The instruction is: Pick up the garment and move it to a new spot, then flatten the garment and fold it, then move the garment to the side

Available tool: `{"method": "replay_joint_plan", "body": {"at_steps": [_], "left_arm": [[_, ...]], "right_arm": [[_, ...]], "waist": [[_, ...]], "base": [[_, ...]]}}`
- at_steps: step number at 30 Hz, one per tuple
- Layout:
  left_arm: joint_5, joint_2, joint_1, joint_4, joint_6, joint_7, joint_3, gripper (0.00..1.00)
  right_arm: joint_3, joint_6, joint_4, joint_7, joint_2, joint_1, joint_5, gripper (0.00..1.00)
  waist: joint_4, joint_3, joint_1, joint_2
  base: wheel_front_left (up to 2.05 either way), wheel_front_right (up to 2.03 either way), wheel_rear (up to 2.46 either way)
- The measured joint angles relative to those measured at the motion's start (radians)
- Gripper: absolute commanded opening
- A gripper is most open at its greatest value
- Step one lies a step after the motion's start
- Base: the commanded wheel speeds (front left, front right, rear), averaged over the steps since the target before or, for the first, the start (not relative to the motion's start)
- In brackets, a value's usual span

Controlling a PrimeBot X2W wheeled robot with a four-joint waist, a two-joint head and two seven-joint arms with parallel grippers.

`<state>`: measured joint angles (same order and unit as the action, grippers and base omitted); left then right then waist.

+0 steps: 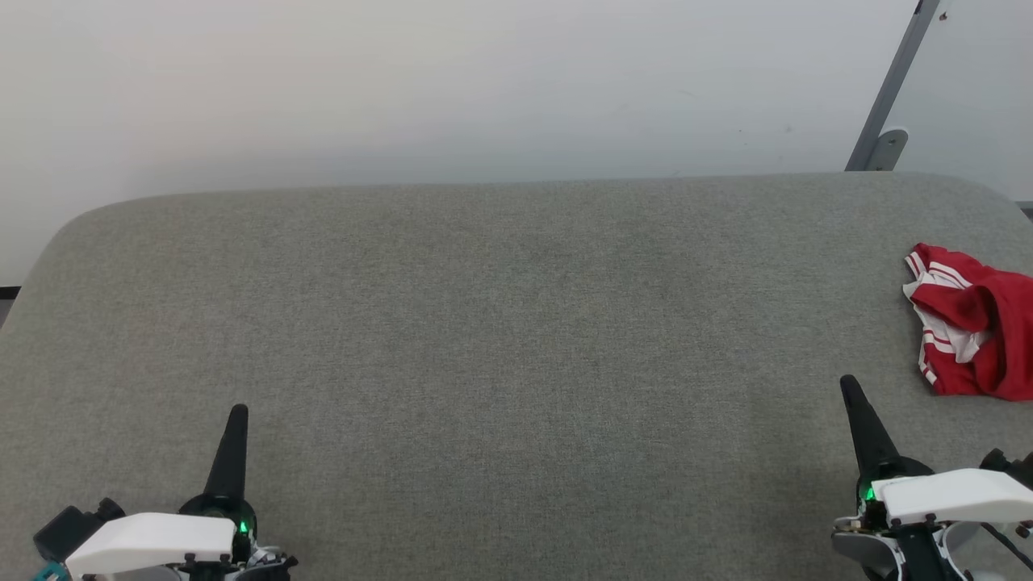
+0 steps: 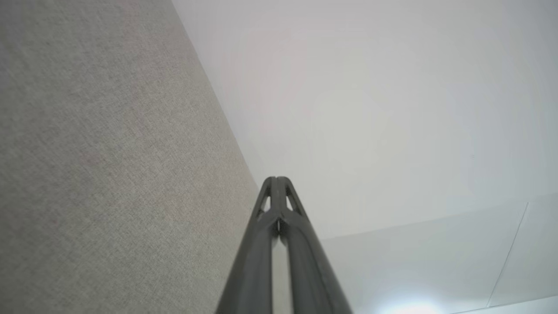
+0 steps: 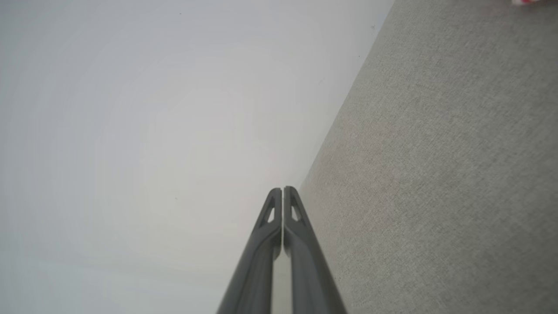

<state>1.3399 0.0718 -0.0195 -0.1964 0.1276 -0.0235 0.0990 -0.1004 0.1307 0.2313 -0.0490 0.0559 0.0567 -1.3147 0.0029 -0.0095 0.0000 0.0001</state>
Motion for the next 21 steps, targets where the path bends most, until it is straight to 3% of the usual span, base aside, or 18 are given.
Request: {"method": "replay_joint_plan", "body": {"at_steps": [21], "left_arm": [[0.159, -0.008, -0.048, -0.028, 0.0, -0.047, 0.002, 0.0]], "right_arm": [[-0.007, 0.0, 0.007, -0.039, -0.002, 0.028, -0.166, 0.0]], "waist": [[-0.002, 0.007, 0.0, 0.0]], "base": [[0.0, 0.0, 0.0]]}}
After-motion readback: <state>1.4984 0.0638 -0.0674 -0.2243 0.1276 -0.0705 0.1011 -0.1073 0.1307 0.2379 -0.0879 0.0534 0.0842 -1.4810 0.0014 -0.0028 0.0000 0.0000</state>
